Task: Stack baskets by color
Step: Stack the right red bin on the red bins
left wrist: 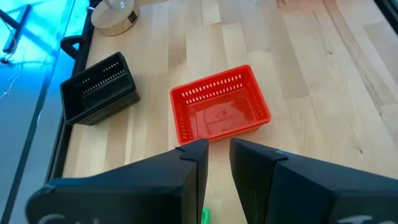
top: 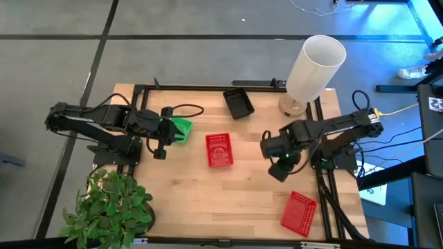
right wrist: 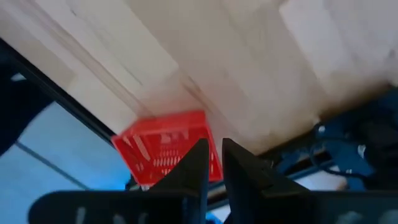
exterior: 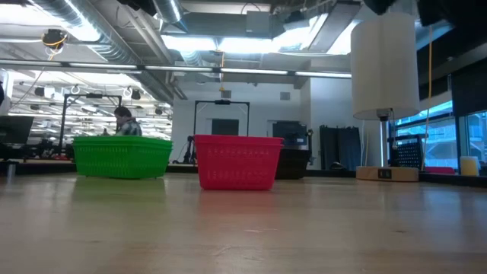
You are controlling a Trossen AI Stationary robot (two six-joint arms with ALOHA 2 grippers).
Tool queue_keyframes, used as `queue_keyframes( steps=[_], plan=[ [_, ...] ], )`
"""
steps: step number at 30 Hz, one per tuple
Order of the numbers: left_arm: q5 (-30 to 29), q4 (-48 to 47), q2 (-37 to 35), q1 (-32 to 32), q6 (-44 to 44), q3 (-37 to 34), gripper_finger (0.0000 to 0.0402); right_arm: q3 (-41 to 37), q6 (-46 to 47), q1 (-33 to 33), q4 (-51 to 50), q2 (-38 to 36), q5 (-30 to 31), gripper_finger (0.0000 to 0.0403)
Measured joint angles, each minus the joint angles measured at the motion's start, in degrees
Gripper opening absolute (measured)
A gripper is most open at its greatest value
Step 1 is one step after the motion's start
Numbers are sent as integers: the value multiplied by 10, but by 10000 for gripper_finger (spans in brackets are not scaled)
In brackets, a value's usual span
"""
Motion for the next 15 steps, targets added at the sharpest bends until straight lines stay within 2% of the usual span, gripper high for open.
queue_keyframes(
  steps=[9,15],
  plan=[
    [0,2,0,0,0,0,58,-77,-3,19,51,0,-106,45],
    [0,18,0,0,0,0,58,-95,-4,31,61,0,-120,33]
  ],
)
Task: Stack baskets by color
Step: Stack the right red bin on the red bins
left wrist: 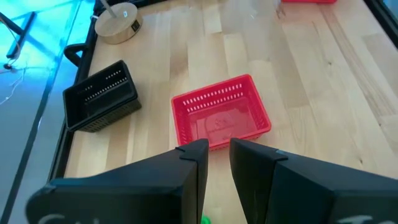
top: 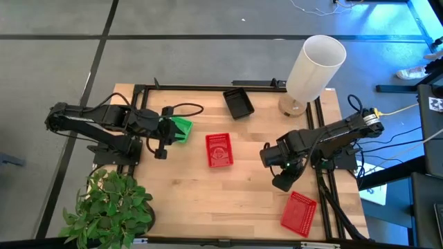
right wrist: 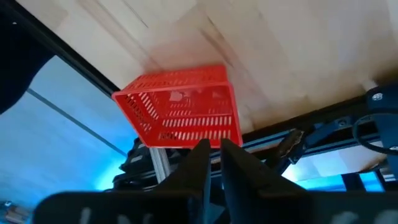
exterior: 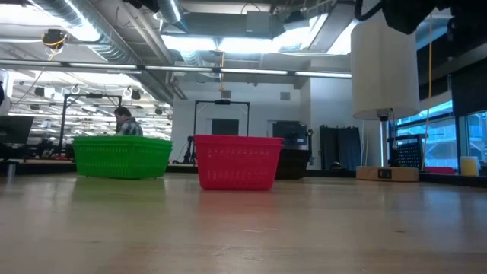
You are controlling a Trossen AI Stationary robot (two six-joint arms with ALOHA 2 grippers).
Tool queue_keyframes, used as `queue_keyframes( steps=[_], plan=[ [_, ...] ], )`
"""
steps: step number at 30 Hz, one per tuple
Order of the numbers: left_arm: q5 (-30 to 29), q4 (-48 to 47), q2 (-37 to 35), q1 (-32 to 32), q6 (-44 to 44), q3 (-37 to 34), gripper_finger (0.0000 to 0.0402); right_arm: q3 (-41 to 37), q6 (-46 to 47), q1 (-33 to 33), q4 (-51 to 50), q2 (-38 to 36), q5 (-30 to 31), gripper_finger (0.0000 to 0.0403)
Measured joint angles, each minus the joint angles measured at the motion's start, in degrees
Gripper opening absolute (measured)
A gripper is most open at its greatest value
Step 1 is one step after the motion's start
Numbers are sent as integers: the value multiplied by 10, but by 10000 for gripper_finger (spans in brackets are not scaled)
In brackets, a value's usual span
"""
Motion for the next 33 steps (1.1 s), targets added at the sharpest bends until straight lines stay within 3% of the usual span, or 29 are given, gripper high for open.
queue_keyframes(
  steps=[6,11,20,25,33],
  plan=[
    [0,0,0,0,0,0,58,-32,-22,1,63,0,2,7],
    [0,0,0,0,0,0,58,-57,-44,1,110,0,-1,47],
    [0,0,0,0,-1,0,58,-59,-105,7,105,0,0,108],
    [0,0,0,0,-1,0,58,-59,-114,57,98,0,29,111],
    [0,0,0,0,0,0,58,-59,-51,144,98,-1,113,111]
  ],
)
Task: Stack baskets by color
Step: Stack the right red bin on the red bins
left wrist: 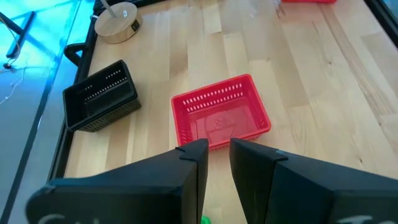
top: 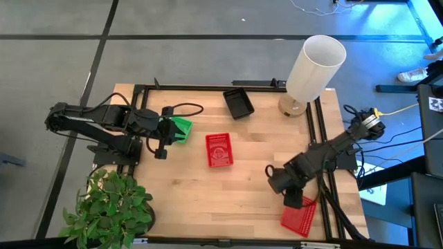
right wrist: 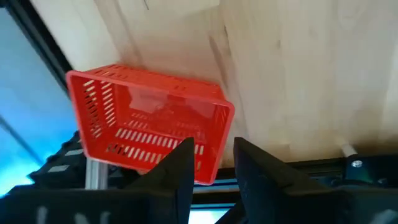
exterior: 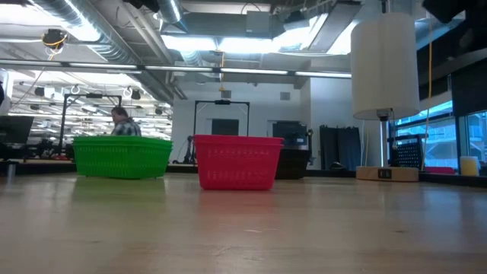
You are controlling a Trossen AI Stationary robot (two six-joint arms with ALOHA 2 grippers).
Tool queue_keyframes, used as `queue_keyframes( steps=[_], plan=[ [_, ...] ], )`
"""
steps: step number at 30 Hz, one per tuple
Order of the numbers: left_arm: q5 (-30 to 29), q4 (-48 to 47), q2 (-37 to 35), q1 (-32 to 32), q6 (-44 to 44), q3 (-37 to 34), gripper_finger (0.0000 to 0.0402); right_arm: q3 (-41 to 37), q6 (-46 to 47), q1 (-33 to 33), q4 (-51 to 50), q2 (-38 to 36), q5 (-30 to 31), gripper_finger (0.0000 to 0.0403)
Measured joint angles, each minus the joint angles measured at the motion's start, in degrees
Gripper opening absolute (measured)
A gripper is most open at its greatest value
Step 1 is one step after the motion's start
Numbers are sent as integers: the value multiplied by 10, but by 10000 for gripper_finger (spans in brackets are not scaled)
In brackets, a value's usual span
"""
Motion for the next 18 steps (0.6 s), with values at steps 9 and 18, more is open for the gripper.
queue_keyframes(
  steps=[9,18],
  plan=[
    [0,-1,0,0,5,0,58,0,107,85,-1,-4,72,111],
    [0,0,0,0,6,0,58,0,293,174,-6,-10,115,104]
  ],
)
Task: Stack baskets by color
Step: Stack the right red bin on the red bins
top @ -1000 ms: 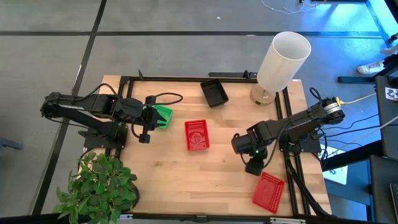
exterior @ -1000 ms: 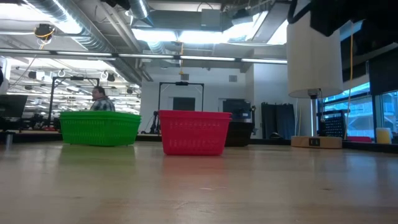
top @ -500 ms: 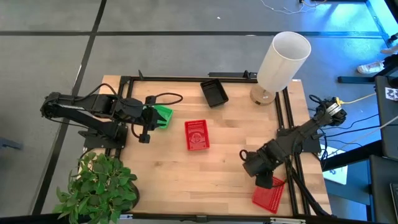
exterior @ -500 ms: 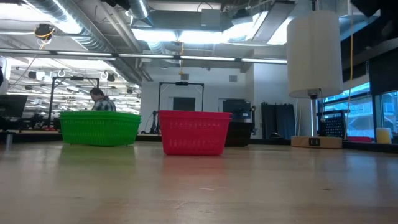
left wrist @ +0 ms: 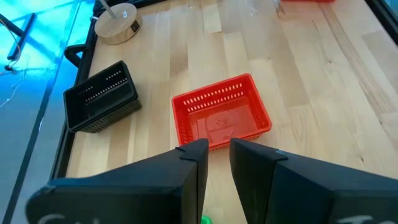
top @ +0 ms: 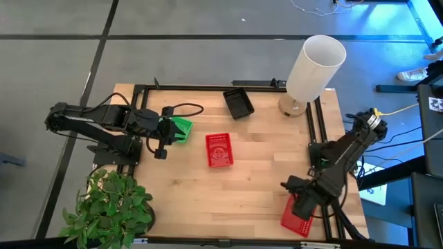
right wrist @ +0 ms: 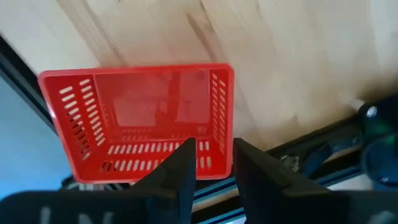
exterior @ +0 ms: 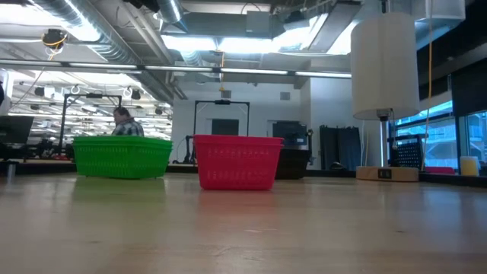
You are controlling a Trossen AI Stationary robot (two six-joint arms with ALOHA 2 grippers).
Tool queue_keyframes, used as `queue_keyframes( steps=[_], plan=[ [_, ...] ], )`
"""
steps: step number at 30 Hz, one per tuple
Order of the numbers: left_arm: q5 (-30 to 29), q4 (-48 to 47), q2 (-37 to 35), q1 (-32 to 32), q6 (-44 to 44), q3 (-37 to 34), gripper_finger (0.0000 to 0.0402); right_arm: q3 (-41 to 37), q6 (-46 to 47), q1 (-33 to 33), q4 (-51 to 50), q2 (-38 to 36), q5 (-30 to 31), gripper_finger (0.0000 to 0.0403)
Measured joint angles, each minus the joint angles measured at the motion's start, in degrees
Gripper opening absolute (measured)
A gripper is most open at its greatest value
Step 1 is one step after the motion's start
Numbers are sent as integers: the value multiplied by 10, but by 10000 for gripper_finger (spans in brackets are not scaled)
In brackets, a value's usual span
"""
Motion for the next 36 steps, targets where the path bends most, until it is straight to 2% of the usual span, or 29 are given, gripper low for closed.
queue_keyframes(
  steps=[5,7,23,28,31,33,36],
  plan=[
    [0,0,0,0,4,0,58,0,75,31,-2,-23,53,105],
    [0,0,0,0,4,0,58,0,93,38,-3,-32,56,105],
    [-5,25,0,0,4,0,58,0,98,57,-28,-69,105,105],
    [-5,31,0,0,5,0,58,0,107,50,-51,-126,112,105],
    [-5,31,0,0,5,0,58,-7,106,44,-56,-171,149,105],
    [-5,31,0,0,5,0,58,-38,106,38,-38,-212,169,105],
    [-5,31,0,0,5,0,58,-122,117,31,30,-280,170,105]
  ],
)
